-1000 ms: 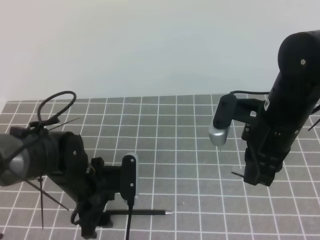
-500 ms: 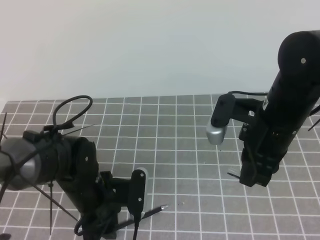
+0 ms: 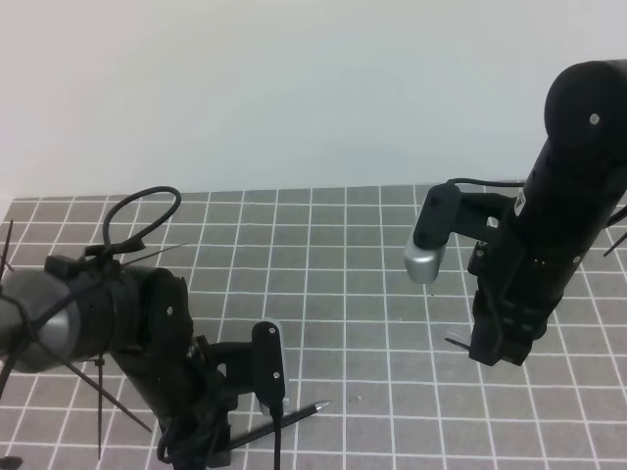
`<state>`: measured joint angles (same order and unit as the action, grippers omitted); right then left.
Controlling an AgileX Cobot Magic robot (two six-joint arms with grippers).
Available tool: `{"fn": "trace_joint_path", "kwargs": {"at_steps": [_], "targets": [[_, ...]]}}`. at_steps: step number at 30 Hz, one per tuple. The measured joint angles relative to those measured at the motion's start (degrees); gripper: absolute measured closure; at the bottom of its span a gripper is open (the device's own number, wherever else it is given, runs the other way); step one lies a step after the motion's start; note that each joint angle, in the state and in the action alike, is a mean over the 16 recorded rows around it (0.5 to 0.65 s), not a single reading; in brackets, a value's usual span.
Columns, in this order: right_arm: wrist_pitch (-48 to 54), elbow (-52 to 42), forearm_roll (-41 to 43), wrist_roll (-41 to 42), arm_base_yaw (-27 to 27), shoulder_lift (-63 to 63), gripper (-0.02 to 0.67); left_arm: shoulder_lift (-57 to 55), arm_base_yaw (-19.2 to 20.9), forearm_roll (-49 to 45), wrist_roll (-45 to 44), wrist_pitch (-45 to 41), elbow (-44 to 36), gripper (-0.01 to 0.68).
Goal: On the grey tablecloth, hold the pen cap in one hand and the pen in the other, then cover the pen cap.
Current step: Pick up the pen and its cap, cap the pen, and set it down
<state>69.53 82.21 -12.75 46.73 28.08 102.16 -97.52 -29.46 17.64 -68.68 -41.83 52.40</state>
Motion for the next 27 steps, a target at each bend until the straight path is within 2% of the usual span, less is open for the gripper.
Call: {"fn": "trace_joint_path", "kwargs": {"at_steps": [15, 27], "targets": [[0.00, 0.00, 0.00, -0.15, 0.00, 0.00, 0.558, -1.97, 0.00, -0.90, 7.07, 0.68, 0.00, 0.487], [0.00, 0.00, 0.66, -0.11, 0.00, 0.00, 0.558, -1.57, 0.00, -2.14, 7.23, 0.84, 0.04, 0.592]]}}
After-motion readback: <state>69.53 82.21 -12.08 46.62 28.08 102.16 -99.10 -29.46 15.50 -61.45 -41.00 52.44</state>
